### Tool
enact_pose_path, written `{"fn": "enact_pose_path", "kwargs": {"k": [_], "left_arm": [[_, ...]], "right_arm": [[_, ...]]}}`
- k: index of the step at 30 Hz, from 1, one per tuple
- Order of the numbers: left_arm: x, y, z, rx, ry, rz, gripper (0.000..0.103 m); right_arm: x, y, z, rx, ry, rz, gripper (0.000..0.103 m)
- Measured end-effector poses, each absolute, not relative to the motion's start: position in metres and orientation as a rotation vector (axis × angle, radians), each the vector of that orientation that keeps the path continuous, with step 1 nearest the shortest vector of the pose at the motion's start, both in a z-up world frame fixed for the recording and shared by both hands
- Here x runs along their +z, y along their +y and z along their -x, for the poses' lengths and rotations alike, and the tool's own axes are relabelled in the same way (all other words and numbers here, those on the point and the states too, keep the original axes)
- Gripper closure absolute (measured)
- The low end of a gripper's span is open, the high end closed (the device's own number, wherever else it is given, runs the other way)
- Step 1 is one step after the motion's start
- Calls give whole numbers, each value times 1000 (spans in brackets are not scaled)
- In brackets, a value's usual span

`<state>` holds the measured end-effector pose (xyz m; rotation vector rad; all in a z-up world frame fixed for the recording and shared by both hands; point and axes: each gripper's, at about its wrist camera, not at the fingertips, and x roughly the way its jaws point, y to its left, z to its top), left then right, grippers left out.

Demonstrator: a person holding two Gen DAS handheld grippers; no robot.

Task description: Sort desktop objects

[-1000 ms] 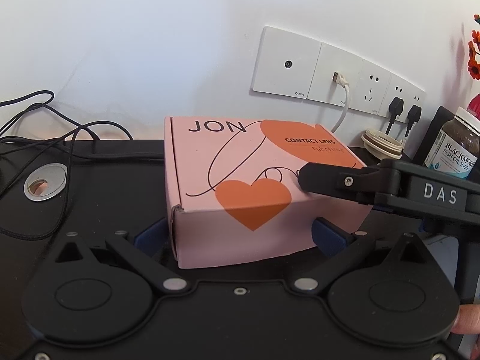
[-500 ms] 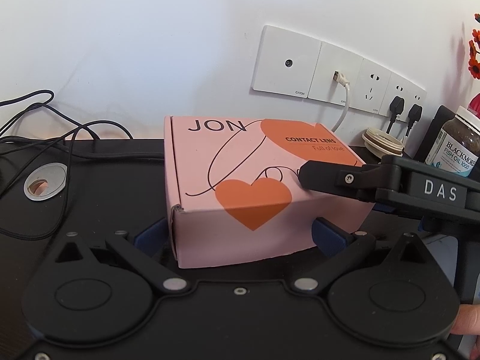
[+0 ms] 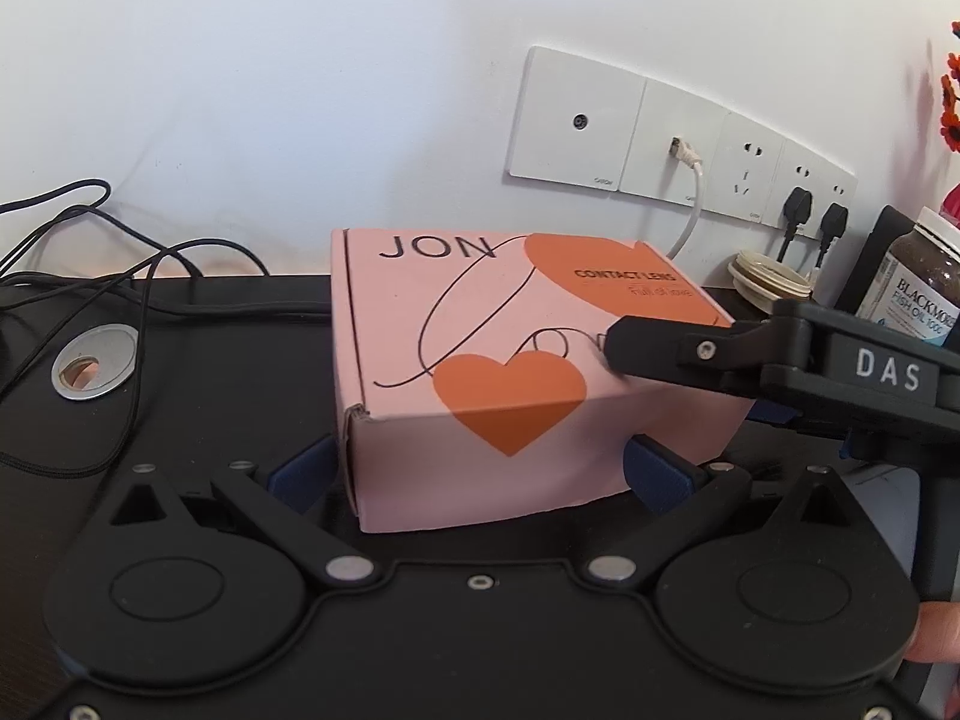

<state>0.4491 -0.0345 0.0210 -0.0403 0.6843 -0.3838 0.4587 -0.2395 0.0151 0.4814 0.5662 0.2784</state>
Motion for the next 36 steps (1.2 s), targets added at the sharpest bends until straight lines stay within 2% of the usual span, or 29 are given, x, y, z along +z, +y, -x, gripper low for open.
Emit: {"fn": "enact_pose_path", "kwargs": {"k": [17, 30, 36], "left_arm": [[34, -19, -425, -436, 642, 112, 0], [64, -24, -363, -331, 439, -29, 0], [73, -9, -343, -301, 406, 6, 0]], "right_arm": [[21, -245, -446, 256, 538, -481, 1], [66, -238, -404, 211, 478, -397, 1], [75, -244, -382, 121, 469, -358, 1]]}}
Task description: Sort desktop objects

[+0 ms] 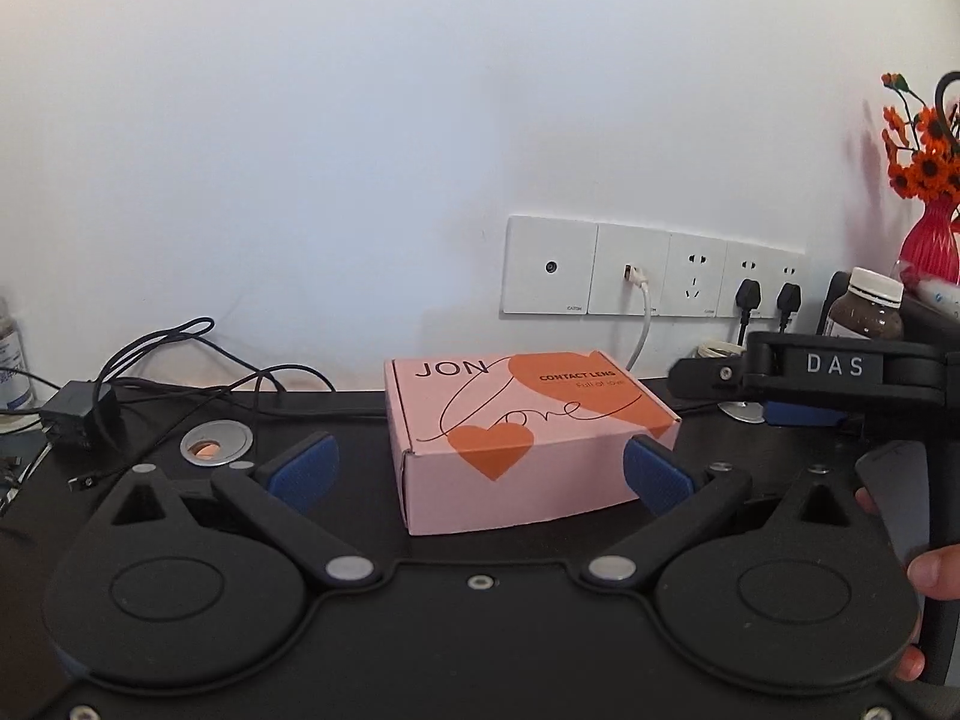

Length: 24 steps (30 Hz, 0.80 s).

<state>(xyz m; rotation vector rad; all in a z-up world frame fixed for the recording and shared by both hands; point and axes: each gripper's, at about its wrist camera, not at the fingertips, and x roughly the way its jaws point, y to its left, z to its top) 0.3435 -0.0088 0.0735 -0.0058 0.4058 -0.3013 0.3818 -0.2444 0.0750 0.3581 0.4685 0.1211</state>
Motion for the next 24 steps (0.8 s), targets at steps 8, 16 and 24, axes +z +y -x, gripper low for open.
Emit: {"fn": "enact_pose_path", "kwargs": {"k": [8, 16, 24], "left_arm": [[71, 7, -313, -193, 351, 26, 0], [78, 0, -298, -166, 314, -49, 0], [75, -8, -277, -121, 275, -112, 0]], "right_arm": [[85, -247, -345, 69, 446, -299, 1], [88, -244, -318, 21, 441, -284, 1], [88, -242, -294, -34, 421, -213, 1]]}}
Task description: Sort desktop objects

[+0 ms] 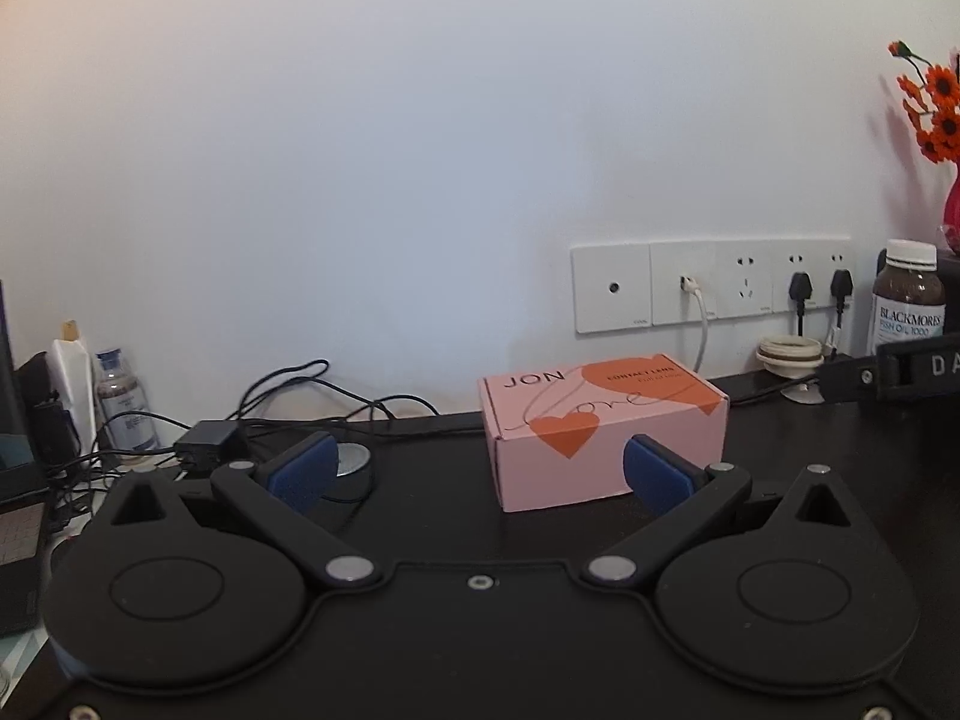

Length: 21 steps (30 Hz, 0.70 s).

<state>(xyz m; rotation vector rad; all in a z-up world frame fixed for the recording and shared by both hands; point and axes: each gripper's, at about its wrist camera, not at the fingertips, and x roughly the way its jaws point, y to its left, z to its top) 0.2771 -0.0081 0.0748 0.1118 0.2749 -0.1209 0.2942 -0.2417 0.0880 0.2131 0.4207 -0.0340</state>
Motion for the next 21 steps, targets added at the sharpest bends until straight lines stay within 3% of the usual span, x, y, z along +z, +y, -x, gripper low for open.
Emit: {"fn": "enact_pose_path", "kwargs": {"k": [21], "left_arm": [[71, 13, -239, -164, 302, -98, 0]], "right_arm": [[78, -230, -242, -35, 407, -201, 1]]}}
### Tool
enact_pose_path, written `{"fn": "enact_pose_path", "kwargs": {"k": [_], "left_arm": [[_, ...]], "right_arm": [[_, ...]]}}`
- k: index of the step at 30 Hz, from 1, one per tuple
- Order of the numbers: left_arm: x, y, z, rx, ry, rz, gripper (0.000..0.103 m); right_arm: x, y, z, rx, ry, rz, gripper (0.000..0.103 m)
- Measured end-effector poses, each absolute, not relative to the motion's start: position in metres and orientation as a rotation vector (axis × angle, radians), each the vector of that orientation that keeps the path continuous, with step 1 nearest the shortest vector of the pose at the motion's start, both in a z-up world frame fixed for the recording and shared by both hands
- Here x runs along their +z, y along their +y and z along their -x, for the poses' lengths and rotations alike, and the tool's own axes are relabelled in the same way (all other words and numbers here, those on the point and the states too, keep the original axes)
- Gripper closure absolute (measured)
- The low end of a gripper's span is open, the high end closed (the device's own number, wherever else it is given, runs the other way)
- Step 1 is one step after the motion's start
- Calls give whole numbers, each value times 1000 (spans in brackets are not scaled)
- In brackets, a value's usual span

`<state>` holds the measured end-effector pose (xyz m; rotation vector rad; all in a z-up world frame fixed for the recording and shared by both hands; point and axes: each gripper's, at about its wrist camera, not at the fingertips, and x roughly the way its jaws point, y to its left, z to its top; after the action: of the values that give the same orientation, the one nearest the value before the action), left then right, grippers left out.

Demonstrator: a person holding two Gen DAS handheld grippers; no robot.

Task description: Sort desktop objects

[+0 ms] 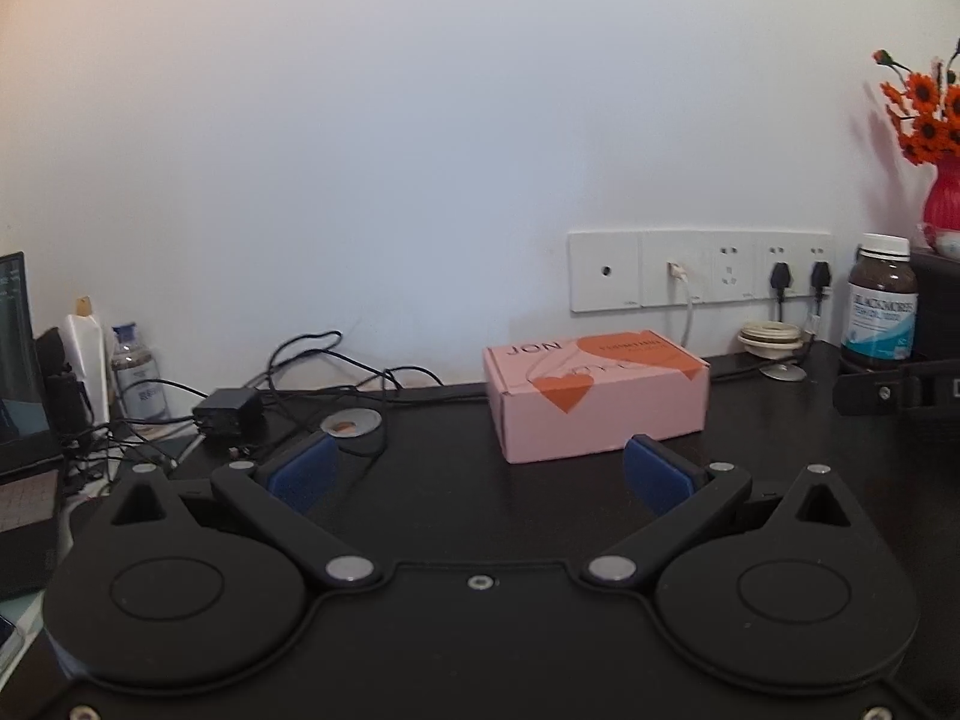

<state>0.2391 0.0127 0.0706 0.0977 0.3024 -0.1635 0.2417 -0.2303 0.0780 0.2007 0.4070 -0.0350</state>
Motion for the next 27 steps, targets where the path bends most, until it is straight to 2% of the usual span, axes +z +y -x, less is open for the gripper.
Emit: {"fn": "enact_pose_path", "kwargs": {"k": [27], "left_arm": [[63, 25, -165, -178, 370, -75, 0]], "right_arm": [[51, -221, -162, -47, 446, -285, 1]]}}
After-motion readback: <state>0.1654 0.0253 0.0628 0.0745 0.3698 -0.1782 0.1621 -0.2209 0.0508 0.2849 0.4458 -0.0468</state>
